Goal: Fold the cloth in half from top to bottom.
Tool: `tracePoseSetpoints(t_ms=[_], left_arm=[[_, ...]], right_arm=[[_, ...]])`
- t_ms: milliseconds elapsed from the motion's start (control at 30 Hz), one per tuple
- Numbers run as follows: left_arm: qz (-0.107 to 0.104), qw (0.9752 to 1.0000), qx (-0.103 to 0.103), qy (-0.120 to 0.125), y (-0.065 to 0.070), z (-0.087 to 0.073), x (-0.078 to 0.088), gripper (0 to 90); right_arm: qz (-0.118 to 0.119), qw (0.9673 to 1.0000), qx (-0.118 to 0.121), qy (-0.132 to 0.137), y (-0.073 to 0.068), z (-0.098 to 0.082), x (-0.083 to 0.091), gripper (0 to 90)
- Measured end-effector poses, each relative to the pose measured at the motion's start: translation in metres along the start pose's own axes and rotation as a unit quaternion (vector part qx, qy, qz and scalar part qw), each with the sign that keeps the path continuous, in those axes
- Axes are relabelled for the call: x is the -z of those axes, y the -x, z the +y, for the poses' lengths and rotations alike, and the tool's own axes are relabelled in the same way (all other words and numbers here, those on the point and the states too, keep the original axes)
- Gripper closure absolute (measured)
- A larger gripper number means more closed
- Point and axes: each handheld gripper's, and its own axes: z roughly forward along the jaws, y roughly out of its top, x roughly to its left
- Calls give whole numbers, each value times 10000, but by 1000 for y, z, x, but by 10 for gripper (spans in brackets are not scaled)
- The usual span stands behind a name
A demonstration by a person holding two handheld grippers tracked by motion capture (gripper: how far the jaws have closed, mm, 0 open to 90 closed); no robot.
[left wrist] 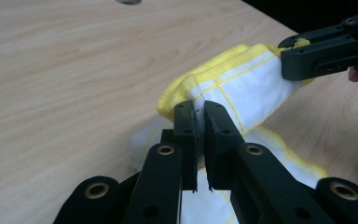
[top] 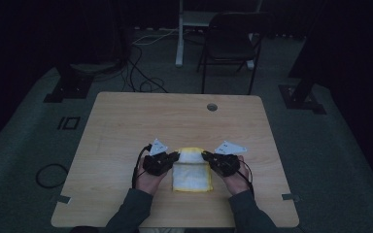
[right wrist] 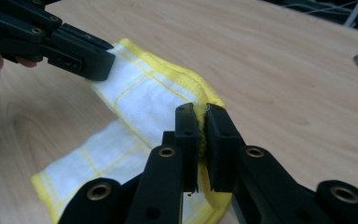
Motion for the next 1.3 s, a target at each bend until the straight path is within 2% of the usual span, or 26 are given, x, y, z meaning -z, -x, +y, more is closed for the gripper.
tracePoseSetpoints(t_ms=[167,300,467,567,633,900,1033,1100,1300], left_arm=[[-48,9999,48,-105,2,-12,-1,837],[-94,9998,140,-53,2,-17,3,806],[-54,9999,93,112,1,-15,13,785],[-10,9998,123,172,-1,-14,16,785],[64,9996,195,182,-6,-12,16,785],[112,9994,335,25,-18,-9,6,780],[-10,9996,278,-78,-18,-8,-2,775],[-49,9998,186,-111,-16,-8,-6,771],[-140,9993,131,-309,-13,-12,-15,769]], right_arm=[[50,9999,-70,-86,-4,-12,-3,849],[57,9999,-122,-105,-6,-19,-5,849],[89,9998,-138,-116,-7,-26,-4,848],[95,9998,-153,-123,-8,-27,-4,848],[98,9998,-153,-112,-9,-29,-3,848],[125,9998,-134,-110,-11,-34,-2,847],[155,9998,-93,-125,-14,-35,-2,846],[171,9997,-72,-133,-14,-36,-2,846],[188,9997,-62,-142,-14,-38,1,841]])
